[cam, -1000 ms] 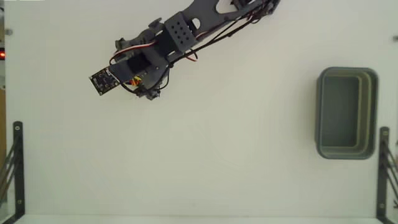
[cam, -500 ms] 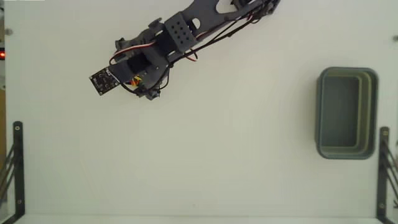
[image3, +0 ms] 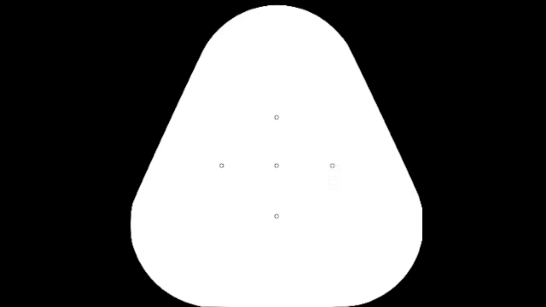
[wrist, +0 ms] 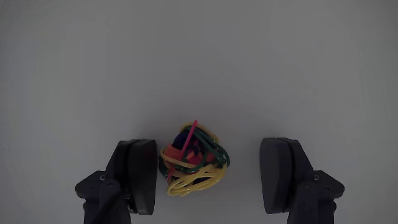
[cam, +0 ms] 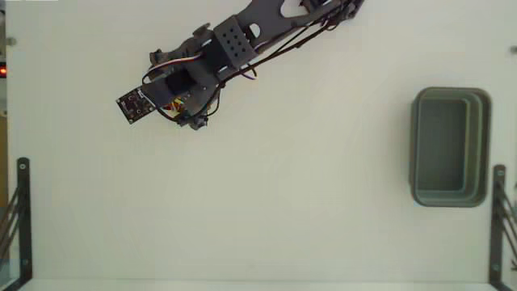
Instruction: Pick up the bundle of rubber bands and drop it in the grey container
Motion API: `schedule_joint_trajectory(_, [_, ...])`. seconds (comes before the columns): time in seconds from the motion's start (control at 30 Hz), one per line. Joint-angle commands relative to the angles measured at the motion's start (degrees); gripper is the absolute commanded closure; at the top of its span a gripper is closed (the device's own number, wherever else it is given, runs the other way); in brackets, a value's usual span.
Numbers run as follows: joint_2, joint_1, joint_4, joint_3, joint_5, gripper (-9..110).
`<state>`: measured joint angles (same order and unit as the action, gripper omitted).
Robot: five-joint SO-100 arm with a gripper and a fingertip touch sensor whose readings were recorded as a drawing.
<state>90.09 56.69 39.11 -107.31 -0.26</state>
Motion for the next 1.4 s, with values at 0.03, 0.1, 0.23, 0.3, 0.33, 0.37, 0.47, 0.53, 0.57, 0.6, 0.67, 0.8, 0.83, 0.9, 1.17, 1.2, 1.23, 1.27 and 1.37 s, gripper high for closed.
schedule_joint_trajectory(0.03, [1.4, 0.5, -1.1, -0.5, 0.3, -2])
schedule_joint_trajectory(0.1, [1.4, 0.5, -1.1, -0.5, 0.3, -2])
schedule_joint_trajectory(0.23, [1.4, 0.5, -1.1, -0.5, 0.3, -1])
schedule_joint_trajectory(0.3, [1.4, 0.5, -1.1, -0.5, 0.3, 0])
schedule_joint_trajectory(0.33, [1.4, 0.5, -1.1, -0.5, 0.3, 0])
schedule_joint_trajectory(0.37, [1.4, 0.5, -1.1, -0.5, 0.3, 0])
schedule_joint_trajectory(0.47, [1.4, 0.5, -1.1, -0.5, 0.3, 1])
schedule_joint_trajectory(0.53, [1.4, 0.5, -1.1, -0.5, 0.3, 1])
schedule_joint_trajectory(0.57, [1.4, 0.5, -1.1, -0.5, 0.3, 1])
schedule_joint_trajectory(0.6, [1.4, 0.5, -1.1, -0.5, 0.3, 2])
schedule_joint_trajectory(0.67, [1.4, 0.5, -1.1, -0.5, 0.3, 2])
schedule_joint_trajectory(0.8, [1.4, 0.5, -1.1, -0.5, 0.3, 3])
schedule_joint_trajectory(0.83, [1.4, 0.5, -1.1, -0.5, 0.3, 4])
schedule_joint_trajectory(0.9, [1.4, 0.5, -1.1, -0.5, 0.3, 4])
schedule_joint_trajectory(1.17, [1.4, 0.5, -1.1, -0.5, 0.3, 6])
schedule_joint_trajectory(1.2, [1.4, 0.5, -1.1, -0.5, 0.3, 6])
schedule_joint_trajectory(1.23, [1.4, 0.5, -1.1, -0.5, 0.3, 6])
schedule_joint_trajectory(1.27, [1.4, 0.5, -1.1, -0.5, 0.3, 7])
schedule_joint_trajectory(1.37, [1.4, 0.5, -1.1, -0.5, 0.3, 8])
